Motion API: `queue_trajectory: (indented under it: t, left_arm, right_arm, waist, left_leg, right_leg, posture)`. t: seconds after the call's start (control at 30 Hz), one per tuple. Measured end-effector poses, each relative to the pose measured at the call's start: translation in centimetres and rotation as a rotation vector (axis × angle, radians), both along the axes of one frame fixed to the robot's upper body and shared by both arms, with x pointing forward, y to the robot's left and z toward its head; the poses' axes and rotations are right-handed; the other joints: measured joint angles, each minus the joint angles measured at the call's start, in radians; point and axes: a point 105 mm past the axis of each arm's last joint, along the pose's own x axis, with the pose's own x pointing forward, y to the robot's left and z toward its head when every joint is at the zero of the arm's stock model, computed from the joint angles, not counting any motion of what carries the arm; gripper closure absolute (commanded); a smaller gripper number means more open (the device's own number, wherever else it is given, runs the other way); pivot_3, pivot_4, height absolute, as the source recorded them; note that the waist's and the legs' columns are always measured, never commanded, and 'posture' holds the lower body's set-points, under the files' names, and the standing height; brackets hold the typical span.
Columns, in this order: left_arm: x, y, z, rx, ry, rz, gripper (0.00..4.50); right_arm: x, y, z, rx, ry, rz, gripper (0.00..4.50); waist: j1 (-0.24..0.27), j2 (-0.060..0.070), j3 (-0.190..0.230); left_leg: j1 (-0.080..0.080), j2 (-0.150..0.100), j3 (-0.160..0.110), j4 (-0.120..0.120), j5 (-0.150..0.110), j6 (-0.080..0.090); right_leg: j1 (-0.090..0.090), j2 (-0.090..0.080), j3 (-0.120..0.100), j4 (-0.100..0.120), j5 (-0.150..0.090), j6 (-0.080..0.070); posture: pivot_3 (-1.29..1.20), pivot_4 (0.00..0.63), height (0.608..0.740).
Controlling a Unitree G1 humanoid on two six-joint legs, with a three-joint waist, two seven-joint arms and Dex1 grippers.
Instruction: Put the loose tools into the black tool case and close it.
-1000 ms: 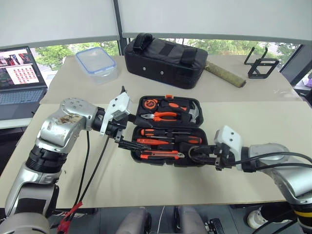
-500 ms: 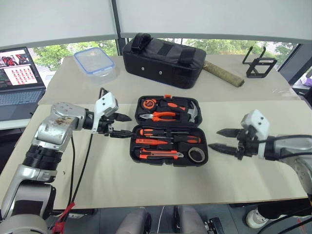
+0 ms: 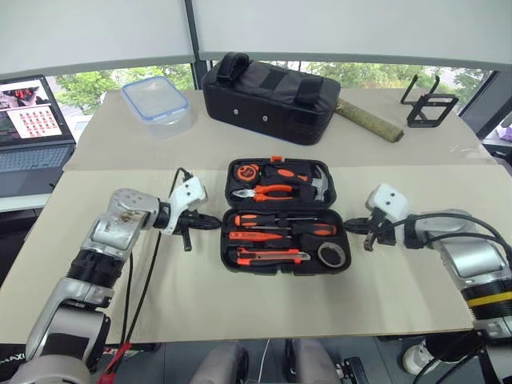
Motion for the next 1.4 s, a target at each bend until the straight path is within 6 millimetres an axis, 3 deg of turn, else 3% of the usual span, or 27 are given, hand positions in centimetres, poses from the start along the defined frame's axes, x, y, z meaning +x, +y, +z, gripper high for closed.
queue_trajectory:
  t: [0.33, 0.63, 0.67, 0.77, 0.87, 0.93, 1.03, 1.17, 1.3, 1.37, 1.4]
  left_arm:
    - [-4.0, 0.1, -1.4, 0.03, 0.081, -0.069, 4.5]
    - [-4.7, 0.0, -1.9, 0.02, 0.068, -0.041, 4.5]
    - [-4.5, 0.4, -1.9, 0.014, 0.069, -0.006, 3.97]
    - [-2.7, 2.6, -1.3, -0.022, 0.093, 0.152, 3.19]
    - [0.5, 5.0, 1.1, -0.111, 0.148, 0.356, 2.07]
    - [2.0, 4.5, 3.4, -0.175, 0.149, 0.389, 1.45]
    - [4.0, 3.3, 4.4, -0.25, 0.242, 0.469, 0.29]
    - [6.2, 0.3, 4.4, -0.301, 0.346, 0.531, 0.29]
    - [6.9, 0.3, 3.2, -0.29, 0.381, 0.59, 0.29]
    - [7.1, -0.6, 2.6, -0.301, 0.399, 0.588, 0.19]
    - [7.3, -1.1, 2.6, -0.31, 0.398, 0.588, 0.47]
  right_arm:
    - [-5.1, 0.4, -1.2, -0.039, 0.067, 0.126, 4.44]
    - [-6.3, -0.1, -2.0, -0.051, 0.032, 0.058, 4.44]
    - [-5.9, -0.5, -1.8, -0.051, 0.009, 0.022, 3.9]
    - [-4.3, -2.0, 0.0, -0.017, -0.046, -0.082, 3.12]
    - [-1.8, -2.5, 3.7, 0.139, -0.07, -0.192, 2.06]
    - [-0.7, -1.8, 5.5, 0.216, -0.075, -0.206, 1.53]
    - [1.4, -0.7, 6.4, 0.309, -0.018, -0.25, 0.44]
    - [4.5, 1.1, 6.5, 0.371, 0.071, -0.327, 0.44]
    - [6.3, 0.7, 5.4, 0.375, 0.125, -0.438, 0.44]
    - [7.0, 0.5, 4.5, 0.364, 0.15, -0.49, 0.95]
    - [7.3, 0.6, 3.9, 0.347, 0.169, -0.507, 1.15]
  waist:
    - [0.001, 0.0, 0.0]
    - [0.005, 0.0, 0.0]
    - [0.004, 0.0, 0.0]
    - [0.003, 0.001, 0.0]
    - [0.002, -0.001, 0.001]
    - [0.003, -0.001, 0.001]
    - [0.004, -0.001, 0.0]
    - [-0.002, -0.001, 0.0]
    - [-0.016, -0.001, 0.0]
    - [-0.019, -0.001, 0.0]
    - [-0.018, -0.001, 0.0]
  left_leg:
    - [-0.004, 0.0, 0.0, 0.0, 0.0, 0.0]
    - [-0.001, 0.0, 0.0, 0.0, 0.0, 0.0]
    - [0.0, 0.0, 0.0, 0.0, 0.0, 0.0]
    - [0.002, 0.0, 0.0, 0.0, 0.0, -0.001]
    - [0.005, 0.001, 0.0, 0.0, 0.001, -0.001]
    - [0.005, 0.001, 0.0, 0.0, 0.001, -0.001]
    - [0.004, -0.001, 0.0, 0.0, 0.001, -0.001]
    - [-0.001, 0.0, 0.0, 0.001, 0.001, -0.001]
    - [-0.007, 0.0, 0.0, 0.002, 0.002, -0.002]
    - [-0.01, -0.001, 0.0, 0.003, 0.002, -0.001]
    - [-0.01, -0.001, 0.0, 0.003, 0.002, -0.001]
  right_leg:
    - [-0.005, 0.0, 0.0, 0.0, 0.0, 0.0]
    - [-0.001, 0.0, 0.0, 0.0, 0.0, 0.0]
    - [0.0, 0.0, 0.001, 0.0, 0.0, 0.0]
    - [0.001, 0.003, 0.001, 0.001, 0.0, -0.001]
    - [0.004, 0.004, 0.0, 0.001, 0.002, -0.003]
    - [0.005, 0.003, 0.0, 0.001, 0.002, -0.003]
    - [0.004, 0.002, 0.0, 0.001, 0.002, -0.002]
    - [0.0, -0.001, 0.0, 0.002, 0.002, -0.001]
    - [-0.009, -0.002, 0.0, 0.01, 0.002, -0.001]
    - [-0.012, -0.003, -0.001, 0.012, 0.002, -0.001]
    - [-0.011, -0.003, -0.001, 0.011, 0.002, -0.001]
  posture:
    - [0.0, 0.15, 0.714]
    - [0.0, 0.15, 0.714]
    - [0.0, 0.15, 0.714]
    - [0.0, 0.15, 0.714]
    - [0.0, 0.15, 0.714]
    - [0.0, 0.15, 0.714]
    - [0.0, 0.15, 0.714]
    - [0.0, 0.15, 0.714]
    - [0.0, 0.15, 0.714]
    - [0.0, 0.15, 0.714]
    - [0.0, 0.15, 0.714]
